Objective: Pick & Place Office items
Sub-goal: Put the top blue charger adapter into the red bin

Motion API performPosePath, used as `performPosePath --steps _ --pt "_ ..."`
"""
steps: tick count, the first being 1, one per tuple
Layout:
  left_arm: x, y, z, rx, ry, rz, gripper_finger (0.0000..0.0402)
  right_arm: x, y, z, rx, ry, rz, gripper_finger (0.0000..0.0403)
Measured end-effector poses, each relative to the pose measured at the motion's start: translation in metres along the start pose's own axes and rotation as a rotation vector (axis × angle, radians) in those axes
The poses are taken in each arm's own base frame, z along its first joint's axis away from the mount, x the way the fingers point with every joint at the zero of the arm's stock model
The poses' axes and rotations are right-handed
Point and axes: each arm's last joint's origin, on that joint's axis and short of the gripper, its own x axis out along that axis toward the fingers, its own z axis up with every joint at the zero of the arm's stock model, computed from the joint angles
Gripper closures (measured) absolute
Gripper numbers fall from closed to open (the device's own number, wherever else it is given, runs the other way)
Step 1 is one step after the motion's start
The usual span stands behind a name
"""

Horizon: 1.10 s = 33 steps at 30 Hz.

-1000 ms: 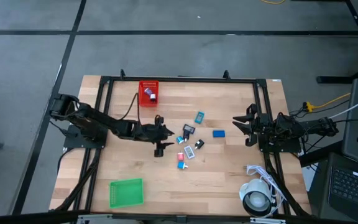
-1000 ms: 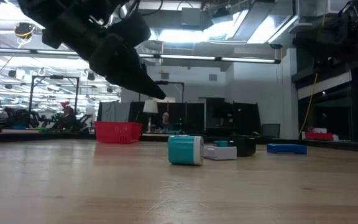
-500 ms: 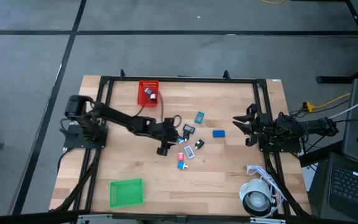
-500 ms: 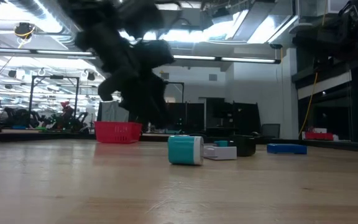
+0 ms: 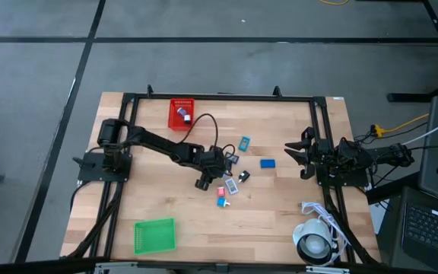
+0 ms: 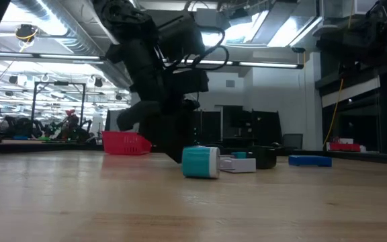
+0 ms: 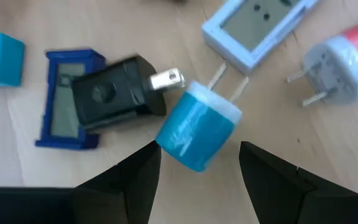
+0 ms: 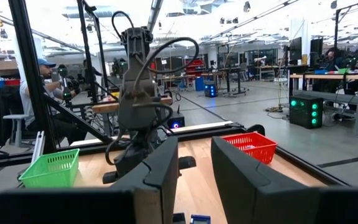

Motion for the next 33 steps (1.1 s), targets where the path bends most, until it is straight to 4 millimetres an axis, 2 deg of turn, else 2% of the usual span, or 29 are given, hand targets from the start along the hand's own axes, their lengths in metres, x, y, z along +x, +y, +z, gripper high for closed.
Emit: performPosePath --steps 9,19,28,33 --pt "0.000 0.002 0.008 0.021 -0.094 0.003 0.0188 0.000 0.000 0.000 -0.001 0.003 0.000 0.0300" --pt "0.000 0.001 0.009 0.029 -0.103 0.005 0.0188 0.000 0.000 0.000 -0.001 0.003 0.003 0.0300" --pt "0.019 -0.003 0.007 0.010 -0.121 -0.048 0.0189 0.000 0.000 0.000 0.000 0.001 0.003 0.0300" --pt "0.022 -0.004 0.009 -0.011 -0.140 -0.052 0.0219 0.000 0.000 0.000 0.000 0.000 0.002 0.0300"
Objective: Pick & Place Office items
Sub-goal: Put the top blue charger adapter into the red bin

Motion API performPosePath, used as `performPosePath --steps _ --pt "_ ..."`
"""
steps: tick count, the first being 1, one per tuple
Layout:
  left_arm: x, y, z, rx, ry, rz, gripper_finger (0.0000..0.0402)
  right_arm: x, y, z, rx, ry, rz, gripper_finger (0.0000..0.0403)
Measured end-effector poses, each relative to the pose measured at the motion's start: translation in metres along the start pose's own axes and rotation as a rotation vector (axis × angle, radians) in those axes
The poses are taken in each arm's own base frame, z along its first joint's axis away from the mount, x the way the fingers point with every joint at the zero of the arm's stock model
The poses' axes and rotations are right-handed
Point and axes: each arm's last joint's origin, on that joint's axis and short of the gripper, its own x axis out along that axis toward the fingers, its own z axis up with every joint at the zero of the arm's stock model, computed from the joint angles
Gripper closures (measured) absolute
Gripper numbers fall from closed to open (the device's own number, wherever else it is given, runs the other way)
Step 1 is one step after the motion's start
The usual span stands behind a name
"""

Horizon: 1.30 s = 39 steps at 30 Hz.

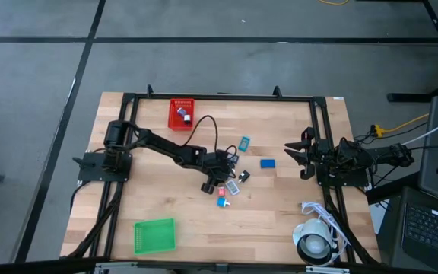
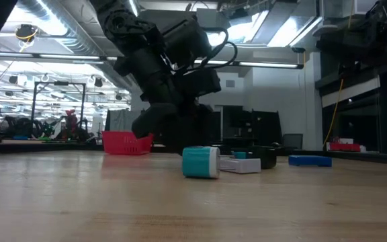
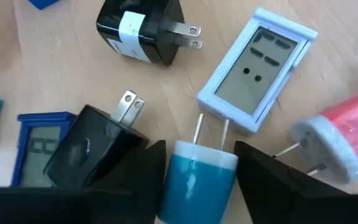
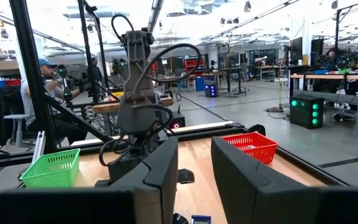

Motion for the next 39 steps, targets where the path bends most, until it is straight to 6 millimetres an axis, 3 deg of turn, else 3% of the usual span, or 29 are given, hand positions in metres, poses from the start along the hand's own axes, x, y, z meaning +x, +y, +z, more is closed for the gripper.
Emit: performPosePath --steps 4,12,18,23,30,35,39 --pt "0.000 0.001 -0.001 -0.034 0.002 0.007 0.0269 0.000 0.000 0.000 0.000 0.000 0.000 0.0300" --pt "-0.012 0.018 -0.006 -0.150 0.049 0.118 0.0269 0.000 0.000 0.000 -0.001 0.003 0.000 0.0300" --pt "-0.062 0.048 0.008 -0.184 -0.055 0.260 0.0269 0.000 0.000 -0.001 0.002 0.008 -0.001 0.0300" --pt "-0.117 0.070 0.013 -0.224 -0.103 0.450 0.0269 0.000 0.000 -0.001 0.018 0.015 0.007 0.0300" --pt "-0.169 0.107 -0.016 -0.417 0.022 0.758 0.0269 0.000 0.001 -0.002 0.030 0.019 0.026 0.0300" --pt "-0.163 0.121 -0.057 -0.550 0.081 0.780 0.0269 0.000 0.001 -0.002 0.034 0.020 0.049 0.0300" --pt "-0.148 0.121 -0.093 -0.649 0.042 0.800 0.0269 0.000 0.001 -0.002 0.046 0.026 0.052 0.0300"
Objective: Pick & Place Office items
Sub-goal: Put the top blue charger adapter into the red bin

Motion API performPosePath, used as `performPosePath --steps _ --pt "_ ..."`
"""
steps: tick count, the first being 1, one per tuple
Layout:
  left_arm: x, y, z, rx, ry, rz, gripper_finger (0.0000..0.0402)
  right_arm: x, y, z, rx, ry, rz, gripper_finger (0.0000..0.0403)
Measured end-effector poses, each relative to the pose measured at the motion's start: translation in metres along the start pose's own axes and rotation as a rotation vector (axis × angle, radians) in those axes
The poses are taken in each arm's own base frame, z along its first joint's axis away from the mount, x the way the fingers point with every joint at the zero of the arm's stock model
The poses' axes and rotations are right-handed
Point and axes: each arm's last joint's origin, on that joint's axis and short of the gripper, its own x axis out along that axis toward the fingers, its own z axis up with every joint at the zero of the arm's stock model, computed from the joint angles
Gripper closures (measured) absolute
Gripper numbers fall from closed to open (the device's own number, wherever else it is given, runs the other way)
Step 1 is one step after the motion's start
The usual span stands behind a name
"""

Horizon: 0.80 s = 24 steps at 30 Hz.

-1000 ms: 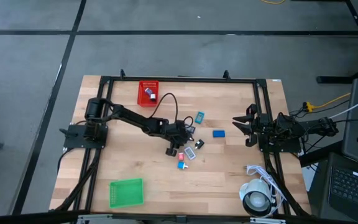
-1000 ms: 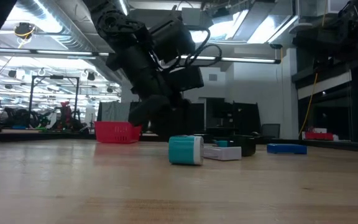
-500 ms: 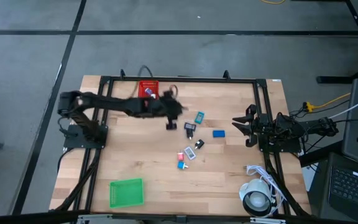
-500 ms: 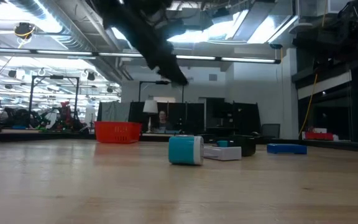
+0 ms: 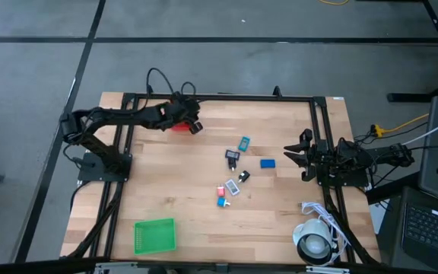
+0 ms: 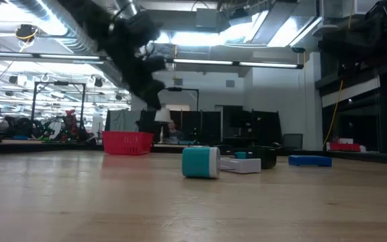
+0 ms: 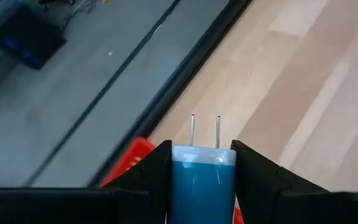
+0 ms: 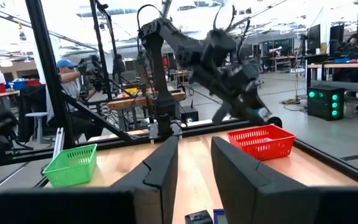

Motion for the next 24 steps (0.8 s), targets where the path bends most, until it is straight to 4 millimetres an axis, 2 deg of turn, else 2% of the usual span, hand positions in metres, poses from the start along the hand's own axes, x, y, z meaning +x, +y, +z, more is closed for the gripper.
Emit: performPosePath --steps 7,11,20,22,24 --pt "0.012 0.005 -0.038 -0.161 -0.155 0.036 0.0269 0.000 0.000 -0.002 -0.007 0.025 -0.003 0.0300" --pt "0.012 0.009 -0.049 -0.215 -0.205 0.090 0.0269 0.000 0.000 -0.003 -0.007 0.027 -0.004 0.0300" --pt "0.016 0.015 -0.066 -0.266 -0.161 0.123 0.0269 0.000 0.000 -0.003 -0.010 0.027 -0.007 0.0300" --pt "0.016 0.016 -0.067 -0.295 -0.161 0.142 0.0246 0.000 0.000 -0.003 -0.011 0.028 -0.007 0.0300" --pt "0.015 0.016 -0.066 -0.299 -0.164 0.147 0.0208 0.000 0.000 -0.003 -0.011 0.028 -0.007 0.0300"
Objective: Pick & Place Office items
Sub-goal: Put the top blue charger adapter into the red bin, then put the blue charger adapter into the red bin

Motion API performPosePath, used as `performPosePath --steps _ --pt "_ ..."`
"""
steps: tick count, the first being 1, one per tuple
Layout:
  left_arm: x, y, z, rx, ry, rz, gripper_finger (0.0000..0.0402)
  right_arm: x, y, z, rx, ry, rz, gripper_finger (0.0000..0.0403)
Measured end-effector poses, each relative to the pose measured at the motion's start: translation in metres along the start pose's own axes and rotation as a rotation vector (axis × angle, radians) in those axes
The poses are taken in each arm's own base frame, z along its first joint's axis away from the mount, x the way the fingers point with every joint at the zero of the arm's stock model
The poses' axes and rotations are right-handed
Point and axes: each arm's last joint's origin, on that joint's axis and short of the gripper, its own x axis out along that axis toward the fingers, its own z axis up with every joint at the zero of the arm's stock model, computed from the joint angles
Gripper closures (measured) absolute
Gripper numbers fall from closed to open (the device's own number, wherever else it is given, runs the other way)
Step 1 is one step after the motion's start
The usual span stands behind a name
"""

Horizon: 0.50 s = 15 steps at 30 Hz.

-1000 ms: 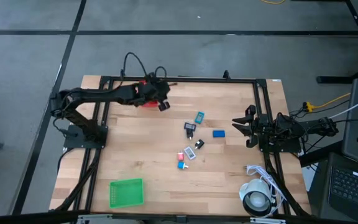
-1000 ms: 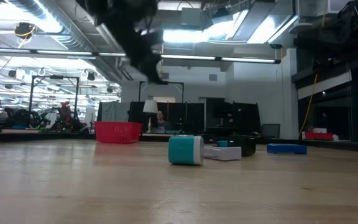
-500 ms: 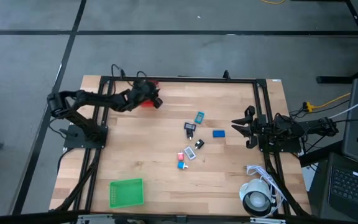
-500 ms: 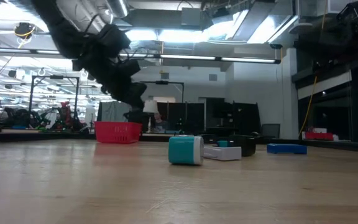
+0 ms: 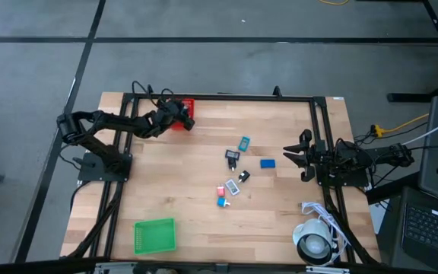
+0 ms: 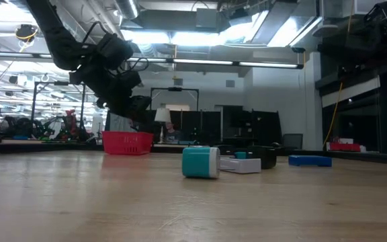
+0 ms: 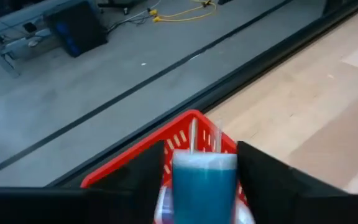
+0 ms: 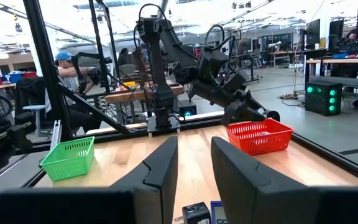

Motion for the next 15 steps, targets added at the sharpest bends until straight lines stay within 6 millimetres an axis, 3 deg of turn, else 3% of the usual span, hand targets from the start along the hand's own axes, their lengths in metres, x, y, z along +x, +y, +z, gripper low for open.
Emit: performPosePath --steps 3,6,11,15 --pt "-0.003 -0.001 0.003 -0.004 -0.014 -0.024 0.0157 0.000 0.000 0.000 0.000 0.000 0.000 0.0300" --pt "-0.010 -0.005 0.008 -0.002 -0.041 -0.065 0.0132 0.000 0.000 0.000 0.000 0.000 0.000 0.0300" --pt "-0.030 -0.020 0.020 -0.072 -0.101 -0.248 0.0128 0.000 0.000 0.000 0.000 0.000 0.000 0.0300" --pt "-0.052 -0.046 0.022 -0.130 -0.080 -0.488 0.0134 0.000 0.000 0.000 0.000 0.000 0.000 0.0300"
